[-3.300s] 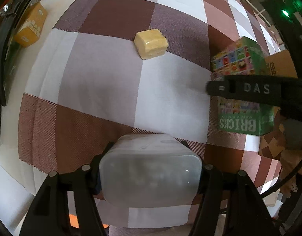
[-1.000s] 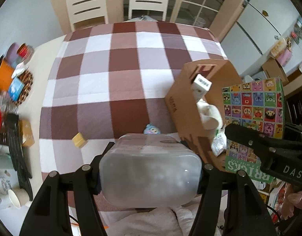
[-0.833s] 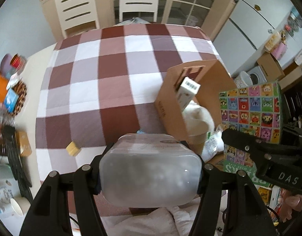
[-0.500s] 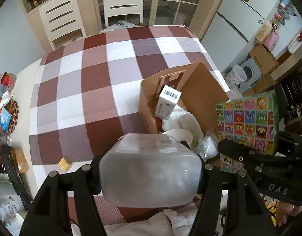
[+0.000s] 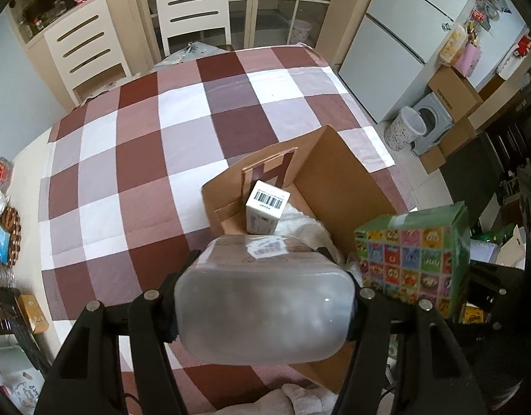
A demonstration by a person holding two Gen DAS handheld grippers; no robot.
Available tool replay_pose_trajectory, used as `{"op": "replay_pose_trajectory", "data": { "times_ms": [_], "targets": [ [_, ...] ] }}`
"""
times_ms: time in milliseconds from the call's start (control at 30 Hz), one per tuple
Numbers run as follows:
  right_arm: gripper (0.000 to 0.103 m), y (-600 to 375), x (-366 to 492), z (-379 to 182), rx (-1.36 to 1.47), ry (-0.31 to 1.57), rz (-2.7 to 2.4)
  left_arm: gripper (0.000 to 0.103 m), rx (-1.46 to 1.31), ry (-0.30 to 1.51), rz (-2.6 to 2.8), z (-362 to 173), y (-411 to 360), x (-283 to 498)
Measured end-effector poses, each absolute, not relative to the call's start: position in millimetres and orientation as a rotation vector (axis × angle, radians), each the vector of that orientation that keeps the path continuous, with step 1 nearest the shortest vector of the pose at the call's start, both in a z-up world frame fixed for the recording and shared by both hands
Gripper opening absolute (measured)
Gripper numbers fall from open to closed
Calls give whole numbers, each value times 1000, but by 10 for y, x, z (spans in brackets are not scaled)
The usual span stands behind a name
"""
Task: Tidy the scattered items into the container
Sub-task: 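Lower the BRICKS box and plastic container into the cardboard box with both tools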
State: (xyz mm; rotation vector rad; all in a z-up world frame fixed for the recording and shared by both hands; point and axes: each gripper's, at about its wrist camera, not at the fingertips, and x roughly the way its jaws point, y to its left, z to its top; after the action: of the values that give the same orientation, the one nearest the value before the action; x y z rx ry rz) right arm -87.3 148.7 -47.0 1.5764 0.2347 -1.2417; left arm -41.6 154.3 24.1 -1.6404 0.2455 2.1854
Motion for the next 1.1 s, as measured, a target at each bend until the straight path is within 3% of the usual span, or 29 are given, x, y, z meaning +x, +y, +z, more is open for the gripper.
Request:
{"op": "replay_pose_trajectory", "data": {
  "times_ms": [1100],
  "targets": [
    [47, 1298, -733, -873, 1652, 328, -1197, 65, -1738, 305, 2097, -256, 1788, -726]
  ]
}}
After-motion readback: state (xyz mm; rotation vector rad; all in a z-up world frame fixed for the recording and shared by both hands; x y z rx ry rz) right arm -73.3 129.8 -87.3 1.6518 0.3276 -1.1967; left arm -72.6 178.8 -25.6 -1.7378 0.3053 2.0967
